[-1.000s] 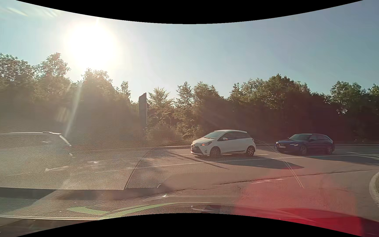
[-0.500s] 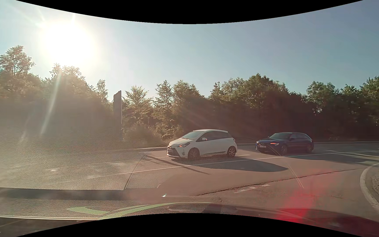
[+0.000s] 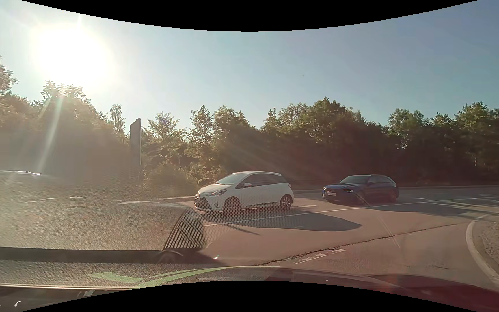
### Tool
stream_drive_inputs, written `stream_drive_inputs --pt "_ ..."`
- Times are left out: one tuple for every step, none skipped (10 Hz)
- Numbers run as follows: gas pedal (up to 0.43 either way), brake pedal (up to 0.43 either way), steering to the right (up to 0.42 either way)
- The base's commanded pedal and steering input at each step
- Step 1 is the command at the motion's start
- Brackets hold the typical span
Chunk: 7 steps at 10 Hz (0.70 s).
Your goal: Follow the waypoints while adhering to traffic rules and regulations
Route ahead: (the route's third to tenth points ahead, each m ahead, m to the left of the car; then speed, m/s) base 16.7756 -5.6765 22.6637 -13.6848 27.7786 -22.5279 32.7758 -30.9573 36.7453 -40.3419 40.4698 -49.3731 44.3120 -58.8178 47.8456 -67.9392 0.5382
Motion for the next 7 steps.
stream_drive_inputs --pt "0.0 0.195 0.402" --pt "0.0 0.043 0.404" --pt "0.0 0.0 0.405" --pt "0.028 0.0 0.407" --pt "0.26 0.0 0.408" --pt "0.358 0.0 0.409" --pt "0.37 0.0 0.411"
